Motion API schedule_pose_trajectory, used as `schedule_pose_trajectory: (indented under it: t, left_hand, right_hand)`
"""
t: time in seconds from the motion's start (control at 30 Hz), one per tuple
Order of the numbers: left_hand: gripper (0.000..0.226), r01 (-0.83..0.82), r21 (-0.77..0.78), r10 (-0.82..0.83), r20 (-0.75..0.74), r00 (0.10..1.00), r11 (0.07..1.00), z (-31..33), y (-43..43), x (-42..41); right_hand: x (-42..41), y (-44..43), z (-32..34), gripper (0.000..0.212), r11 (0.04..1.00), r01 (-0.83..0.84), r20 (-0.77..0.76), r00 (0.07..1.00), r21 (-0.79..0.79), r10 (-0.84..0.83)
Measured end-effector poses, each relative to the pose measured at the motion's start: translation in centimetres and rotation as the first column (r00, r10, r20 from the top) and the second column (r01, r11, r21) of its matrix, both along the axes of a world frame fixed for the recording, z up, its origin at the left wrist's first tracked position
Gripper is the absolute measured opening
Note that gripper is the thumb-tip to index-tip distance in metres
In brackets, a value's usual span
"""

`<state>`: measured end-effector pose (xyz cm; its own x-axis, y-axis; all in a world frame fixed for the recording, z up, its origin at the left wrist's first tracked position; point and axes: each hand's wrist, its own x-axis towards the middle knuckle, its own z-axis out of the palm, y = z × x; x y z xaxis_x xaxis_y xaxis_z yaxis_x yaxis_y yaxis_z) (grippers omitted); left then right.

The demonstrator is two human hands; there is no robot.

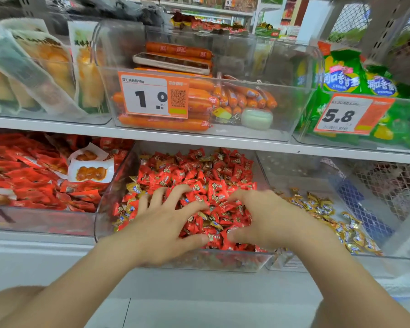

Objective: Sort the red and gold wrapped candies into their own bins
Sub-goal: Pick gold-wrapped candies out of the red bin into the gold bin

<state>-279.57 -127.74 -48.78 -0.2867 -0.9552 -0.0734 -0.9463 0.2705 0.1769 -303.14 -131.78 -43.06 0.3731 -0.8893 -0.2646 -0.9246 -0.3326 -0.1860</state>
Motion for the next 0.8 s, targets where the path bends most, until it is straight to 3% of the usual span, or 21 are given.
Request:
schedule_pose_trajectory:
  t: [0.1,0.17,0.27,0.37,0.5,0.57,0.67,0.73,0.8]
  left_hand:
    - [0.061,-0.049,0.014,0.049,0.041,0.998,0.999,-0.4,-1.6,0.6]
    - [0.065,-0.088,-0.051,0.092,0.096,0.991,0.995,-0.5,-2.8,1.3]
    - [0.080,-0.131,-0.129,0.153,0.172,0.973,0.983,-0.2,-3.8,1.9]
    - [0.076,-0.139,-0.254,0.192,0.199,0.961,0.957,0.0,-3.8,2.2]
    - [0.056,-0.142,-0.411,0.163,0.017,0.986,0.901,0.6,-2.5,1.8]
    - [0.036,-0.119,-0.483,0.055,-0.144,0.988,0.867,1.1,-1.6,1.4]
    - [0.013,0.020,-0.424,-0.177,-0.335,0.925,0.905,1.2,-0.7,0.6]
    - [0.021,0.089,-0.334,-0.199,-0.313,0.928,0.938,1.0,-0.5,-0.1]
    - [0.045,0.071,-0.275,-0.132,-0.211,0.968,0.959,0.5,-0.9,-0.4]
  right_hand:
    - [-0.3,-0.9,-1.2,0.104,0.994,-0.099,-0.007,0.995,0.043,0.099]
    - [0.1,-2.2,-2.3,0.106,0.985,-0.166,0.092,0.983,0.050,0.161]
    - [1.6,-2.9,-3.4,0.091,0.955,-0.296,0.138,0.945,-0.030,0.298]
    - [3.6,-3.3,-3.9,0.067,0.939,-0.294,0.214,0.920,-0.178,0.328]
    - [4.2,-4.4,-3.3,0.061,0.918,-0.187,0.129,0.961,-0.348,0.245]
    - [3.4,-4.8,-3.0,0.054,0.901,-0.146,0.088,0.976,-0.409,0.199]
    - [2.1,-4.4,-2.5,0.040,0.895,-0.071,0.105,0.986,-0.441,0.130]
    - [1.7,-3.8,-2.4,0.040,0.893,-0.004,0.118,0.991,-0.451,0.064]
    - [1.6,-3.4,-2.2,0.030,0.867,0.030,0.164,0.985,-0.498,0.060]
